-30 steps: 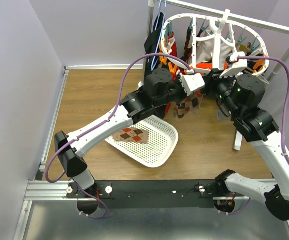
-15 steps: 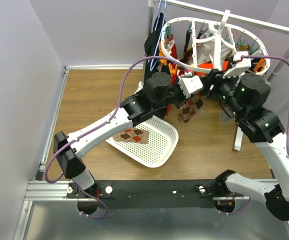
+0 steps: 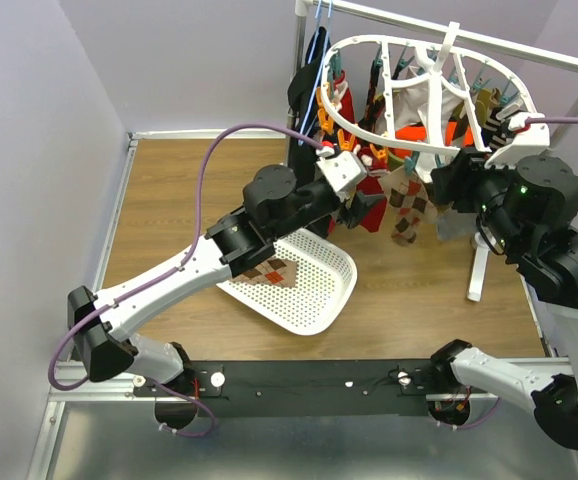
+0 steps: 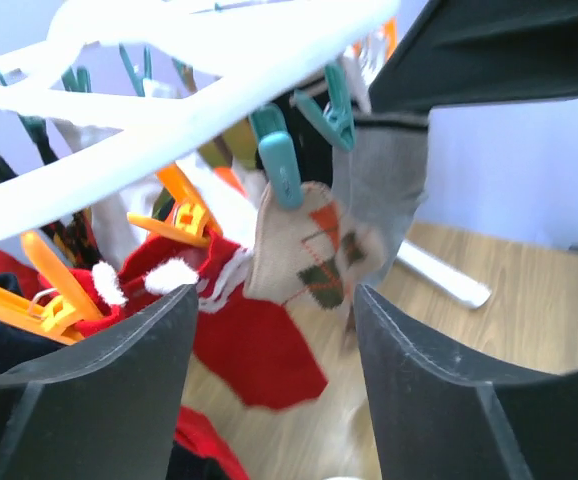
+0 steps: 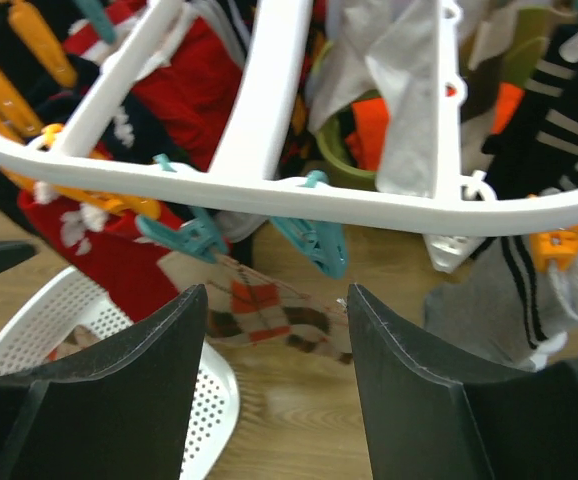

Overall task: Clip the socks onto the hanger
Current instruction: Clamp the sock onto the hanger, then open the clamp at the hanger.

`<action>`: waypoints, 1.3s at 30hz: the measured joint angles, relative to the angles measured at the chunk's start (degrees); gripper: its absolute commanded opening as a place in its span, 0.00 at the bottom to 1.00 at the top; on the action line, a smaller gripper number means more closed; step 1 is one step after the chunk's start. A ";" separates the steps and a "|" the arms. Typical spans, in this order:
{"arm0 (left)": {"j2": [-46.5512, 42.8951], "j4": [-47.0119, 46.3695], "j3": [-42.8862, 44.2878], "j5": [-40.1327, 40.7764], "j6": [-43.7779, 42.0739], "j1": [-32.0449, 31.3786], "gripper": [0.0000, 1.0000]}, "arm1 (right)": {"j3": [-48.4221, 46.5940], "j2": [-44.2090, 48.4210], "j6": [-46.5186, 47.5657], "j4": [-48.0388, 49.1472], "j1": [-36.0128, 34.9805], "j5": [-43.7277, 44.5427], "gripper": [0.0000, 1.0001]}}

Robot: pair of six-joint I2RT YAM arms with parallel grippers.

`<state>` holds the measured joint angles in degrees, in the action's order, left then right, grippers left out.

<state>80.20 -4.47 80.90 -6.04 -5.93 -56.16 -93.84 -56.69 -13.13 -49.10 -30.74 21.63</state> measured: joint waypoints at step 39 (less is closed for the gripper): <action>5.44 -12.68 -4.48 -2.78 9.60 -5.46 0.75 | 8.13 -3.04 5.38 13.14 0.00 16.65 0.25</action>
<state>85.65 -17.15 76.42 -8.82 3.66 -61.63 -85.71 -59.72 -7.75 -35.97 -30.74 38.28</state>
